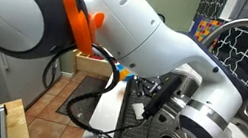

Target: Put the blue bowl on the counter in front of the sink and spill the liquid in the orange bowl into the sink then set it down on the counter next to the blue bowl.

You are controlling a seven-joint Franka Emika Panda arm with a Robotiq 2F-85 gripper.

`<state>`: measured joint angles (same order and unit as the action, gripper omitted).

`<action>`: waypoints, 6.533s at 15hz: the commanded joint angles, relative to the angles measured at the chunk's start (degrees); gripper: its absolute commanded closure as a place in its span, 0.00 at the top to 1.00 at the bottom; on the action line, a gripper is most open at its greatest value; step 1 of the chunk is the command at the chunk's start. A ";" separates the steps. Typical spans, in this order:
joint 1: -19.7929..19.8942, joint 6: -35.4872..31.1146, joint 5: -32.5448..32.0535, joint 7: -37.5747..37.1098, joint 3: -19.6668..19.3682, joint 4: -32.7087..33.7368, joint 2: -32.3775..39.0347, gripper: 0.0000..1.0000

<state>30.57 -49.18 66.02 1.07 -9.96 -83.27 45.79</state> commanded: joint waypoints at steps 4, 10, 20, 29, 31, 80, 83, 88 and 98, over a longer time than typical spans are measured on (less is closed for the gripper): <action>-3.09 -0.36 -3.00 -1.77 -3.82 5.24 3.58 0.01; -3.64 -0.72 -5.21 -3.04 -4.21 6.42 5.23 0.01; -3.57 -1.84 -6.76 -3.76 -4.19 7.32 6.91 0.06; -3.71 -2.62 -8.03 -3.64 -4.28 7.75 7.10 0.20; -4.00 -2.73 -8.62 -3.51 -4.26 7.43 6.73 0.23; -15.94 -30.13 -30.40 -2.91 -3.10 -7.08 -13.32 1.00; -16.75 -35.80 -31.85 -3.98 -2.76 -11.68 -16.86 1.00; -18.10 -42.80 -34.22 -4.63 -2.21 -19.59 -22.66 1.00; -17.87 -48.91 -42.10 -0.35 -1.17 -24.84 -30.92 1.00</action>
<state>11.85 -98.30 25.97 -2.19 -11.92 -106.08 19.25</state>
